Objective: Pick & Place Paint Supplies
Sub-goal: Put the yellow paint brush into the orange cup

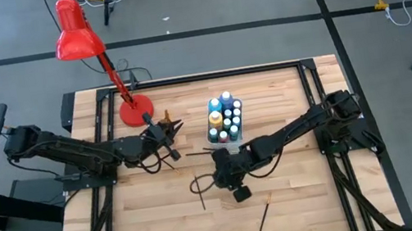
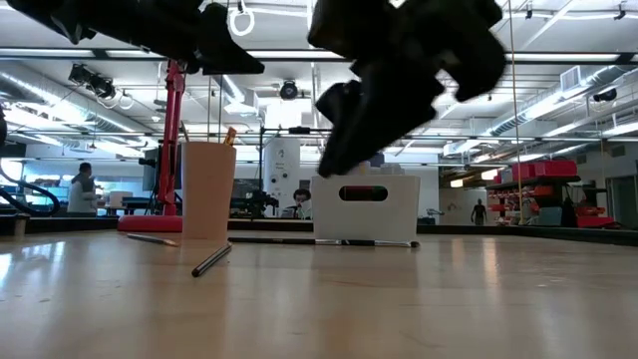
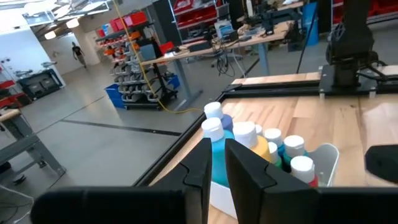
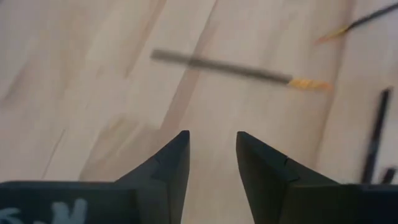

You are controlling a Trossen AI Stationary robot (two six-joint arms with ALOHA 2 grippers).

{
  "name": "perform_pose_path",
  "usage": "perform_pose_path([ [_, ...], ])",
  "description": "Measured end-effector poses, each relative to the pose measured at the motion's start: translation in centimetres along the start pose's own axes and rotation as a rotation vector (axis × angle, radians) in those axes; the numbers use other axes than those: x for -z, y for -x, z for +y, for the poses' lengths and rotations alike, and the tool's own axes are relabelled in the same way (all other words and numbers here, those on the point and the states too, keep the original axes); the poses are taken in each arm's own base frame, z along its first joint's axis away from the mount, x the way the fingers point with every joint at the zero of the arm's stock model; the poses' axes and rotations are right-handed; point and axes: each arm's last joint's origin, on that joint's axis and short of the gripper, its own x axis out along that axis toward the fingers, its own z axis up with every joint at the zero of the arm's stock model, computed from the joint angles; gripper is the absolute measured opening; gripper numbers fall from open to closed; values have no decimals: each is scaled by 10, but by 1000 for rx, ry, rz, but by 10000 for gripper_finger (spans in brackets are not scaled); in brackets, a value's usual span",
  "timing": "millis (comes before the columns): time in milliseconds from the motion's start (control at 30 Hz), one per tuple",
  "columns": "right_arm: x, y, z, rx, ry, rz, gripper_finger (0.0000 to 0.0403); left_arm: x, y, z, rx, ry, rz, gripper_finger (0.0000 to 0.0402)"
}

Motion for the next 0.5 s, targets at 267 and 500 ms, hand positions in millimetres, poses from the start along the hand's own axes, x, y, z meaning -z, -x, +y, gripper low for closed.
perform_pose_path([
  [267,21,3,30,-86,202,241,119,1,0,0,1,23,9,55],
  [500,39,12,68,-228,290,432,109,2,0,0,2,47,17,55],
])
